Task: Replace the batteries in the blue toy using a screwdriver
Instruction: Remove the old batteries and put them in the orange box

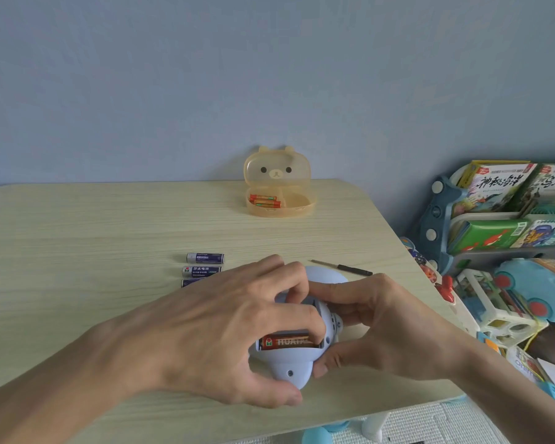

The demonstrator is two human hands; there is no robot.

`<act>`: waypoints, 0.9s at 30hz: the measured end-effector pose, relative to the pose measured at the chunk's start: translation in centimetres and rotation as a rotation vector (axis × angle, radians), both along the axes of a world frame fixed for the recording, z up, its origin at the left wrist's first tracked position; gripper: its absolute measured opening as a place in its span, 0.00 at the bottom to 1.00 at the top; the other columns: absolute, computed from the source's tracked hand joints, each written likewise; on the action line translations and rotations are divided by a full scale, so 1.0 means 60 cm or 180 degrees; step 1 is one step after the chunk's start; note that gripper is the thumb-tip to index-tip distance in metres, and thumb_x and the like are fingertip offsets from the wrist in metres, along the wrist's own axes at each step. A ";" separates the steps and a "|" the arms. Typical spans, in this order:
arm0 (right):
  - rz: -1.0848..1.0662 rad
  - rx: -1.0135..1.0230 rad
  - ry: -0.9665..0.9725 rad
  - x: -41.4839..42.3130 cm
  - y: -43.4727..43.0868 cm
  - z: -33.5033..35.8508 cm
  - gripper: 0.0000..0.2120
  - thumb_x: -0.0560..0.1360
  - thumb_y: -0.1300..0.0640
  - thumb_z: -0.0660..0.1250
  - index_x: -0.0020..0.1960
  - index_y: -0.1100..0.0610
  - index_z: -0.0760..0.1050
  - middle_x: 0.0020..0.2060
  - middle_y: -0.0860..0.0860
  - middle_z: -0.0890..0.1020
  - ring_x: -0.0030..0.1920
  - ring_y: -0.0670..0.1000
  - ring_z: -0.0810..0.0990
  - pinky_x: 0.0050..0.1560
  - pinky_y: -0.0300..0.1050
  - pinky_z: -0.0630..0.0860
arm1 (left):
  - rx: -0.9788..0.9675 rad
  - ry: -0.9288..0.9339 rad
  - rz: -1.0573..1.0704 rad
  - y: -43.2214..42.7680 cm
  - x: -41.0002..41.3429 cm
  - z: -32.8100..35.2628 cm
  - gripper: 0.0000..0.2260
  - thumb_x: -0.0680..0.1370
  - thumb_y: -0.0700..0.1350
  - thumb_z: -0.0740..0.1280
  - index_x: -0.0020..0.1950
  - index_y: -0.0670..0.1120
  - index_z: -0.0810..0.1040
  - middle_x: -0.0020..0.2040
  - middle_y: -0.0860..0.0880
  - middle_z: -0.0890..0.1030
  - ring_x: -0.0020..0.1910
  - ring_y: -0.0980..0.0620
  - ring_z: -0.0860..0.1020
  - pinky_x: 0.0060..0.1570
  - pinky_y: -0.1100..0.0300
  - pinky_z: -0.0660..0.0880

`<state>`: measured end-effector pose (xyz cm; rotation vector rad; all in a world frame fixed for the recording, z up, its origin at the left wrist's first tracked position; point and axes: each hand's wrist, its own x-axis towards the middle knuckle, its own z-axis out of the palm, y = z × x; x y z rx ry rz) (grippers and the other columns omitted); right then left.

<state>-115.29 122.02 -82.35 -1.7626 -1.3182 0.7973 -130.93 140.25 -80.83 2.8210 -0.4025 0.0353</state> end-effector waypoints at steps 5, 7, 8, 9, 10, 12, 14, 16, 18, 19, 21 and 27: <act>0.0029 0.0077 0.0045 -0.001 0.006 -0.009 0.32 0.69 0.64 0.84 0.70 0.51 0.80 0.58 0.49 0.89 0.61 0.54 0.87 0.66 0.51 0.81 | 0.0063 -0.0009 0.0038 -0.001 0.000 0.000 0.19 0.69 0.67 0.73 0.53 0.63 0.72 0.50 0.59 0.63 0.50 0.61 0.66 0.45 0.74 0.65; -0.0001 0.0127 0.0058 -0.002 0.008 -0.013 0.32 0.69 0.64 0.84 0.70 0.51 0.81 0.57 0.51 0.89 0.61 0.58 0.87 0.65 0.53 0.82 | 0.0064 -0.0035 0.0055 -0.001 0.001 -0.002 0.19 0.69 0.68 0.73 0.52 0.63 0.71 0.50 0.59 0.63 0.50 0.60 0.66 0.44 0.72 0.65; -0.0010 0.0151 0.0053 -0.003 0.008 -0.014 0.31 0.69 0.64 0.84 0.69 0.51 0.81 0.57 0.51 0.89 0.60 0.59 0.87 0.65 0.53 0.82 | 0.0045 -0.0064 0.0066 -0.001 0.001 -0.003 0.19 0.69 0.67 0.74 0.52 0.63 0.71 0.50 0.59 0.63 0.50 0.59 0.67 0.45 0.71 0.65; -0.0010 0.0176 0.0038 -0.004 0.009 -0.013 0.29 0.69 0.63 0.84 0.67 0.51 0.83 0.56 0.51 0.89 0.59 0.59 0.87 0.64 0.53 0.82 | 0.0011 -0.0117 0.0070 0.000 0.001 -0.003 0.19 0.69 0.66 0.74 0.51 0.62 0.70 0.50 0.59 0.63 0.50 0.58 0.67 0.46 0.69 0.65; -0.0008 0.0199 0.0011 -0.004 0.009 -0.013 0.26 0.69 0.63 0.84 0.65 0.51 0.84 0.54 0.51 0.89 0.58 0.60 0.87 0.63 0.53 0.83 | -0.0033 -0.0179 0.0066 0.001 0.000 -0.003 0.18 0.70 0.66 0.74 0.50 0.61 0.70 0.50 0.59 0.64 0.50 0.58 0.68 0.47 0.69 0.65; 0.0000 0.0214 -0.0046 -0.005 0.011 -0.011 0.21 0.70 0.62 0.84 0.61 0.51 0.85 0.52 0.53 0.89 0.55 0.60 0.88 0.61 0.54 0.83 | -0.0170 -0.0250 0.0055 0.003 -0.001 0.002 0.15 0.74 0.64 0.72 0.49 0.60 0.69 0.50 0.60 0.67 0.50 0.58 0.69 0.49 0.68 0.65; 0.0001 0.0237 -0.0080 -0.005 0.012 -0.011 0.20 0.70 0.62 0.83 0.60 0.52 0.85 0.51 0.53 0.89 0.53 0.58 0.88 0.60 0.52 0.83 | -0.0353 -0.0281 0.0032 0.007 -0.003 0.006 0.11 0.77 0.60 0.70 0.48 0.58 0.70 0.49 0.61 0.70 0.50 0.57 0.70 0.49 0.68 0.66; 0.0014 0.0254 -0.0113 -0.005 0.014 -0.011 0.22 0.71 0.62 0.83 0.62 0.52 0.85 0.52 0.53 0.89 0.53 0.59 0.88 0.61 0.52 0.83 | -0.0460 -0.0411 0.0031 0.010 -0.005 0.005 0.08 0.79 0.55 0.69 0.47 0.55 0.72 0.47 0.59 0.74 0.46 0.55 0.70 0.48 0.65 0.68; 0.0018 0.0233 -0.0143 -0.006 0.016 -0.013 0.27 0.71 0.62 0.83 0.68 0.51 0.82 0.54 0.51 0.89 0.55 0.58 0.88 0.62 0.52 0.83 | -0.0584 -0.0497 0.0064 0.012 -0.007 0.000 0.06 0.80 0.49 0.70 0.46 0.53 0.73 0.42 0.57 0.75 0.43 0.54 0.71 0.47 0.58 0.73; 0.0012 0.0217 -0.0138 -0.005 0.016 -0.014 0.30 0.71 0.62 0.83 0.70 0.50 0.80 0.56 0.50 0.89 0.57 0.56 0.88 0.63 0.51 0.82 | -0.0675 -0.0521 0.0082 0.014 -0.008 -0.002 0.07 0.79 0.47 0.71 0.46 0.52 0.74 0.41 0.57 0.75 0.42 0.55 0.71 0.47 0.55 0.76; -0.0003 0.0169 -0.0102 -0.005 0.015 -0.016 0.33 0.71 0.61 0.83 0.73 0.49 0.77 0.59 0.48 0.88 0.61 0.52 0.87 0.65 0.51 0.81 | -0.0828 -0.0532 0.0161 0.019 -0.011 -0.007 0.07 0.78 0.45 0.74 0.46 0.53 0.76 0.40 0.60 0.74 0.41 0.59 0.72 0.50 0.59 0.78; -0.0128 0.0047 0.0032 -0.004 0.009 -0.023 0.36 0.70 0.62 0.84 0.75 0.50 0.76 0.62 0.45 0.87 0.64 0.46 0.85 0.67 0.50 0.80 | -0.1828 -0.0394 0.0572 0.030 -0.016 -0.002 0.10 0.74 0.45 0.78 0.48 0.60 0.82 0.45 0.59 0.87 0.46 0.59 0.84 0.48 0.67 0.77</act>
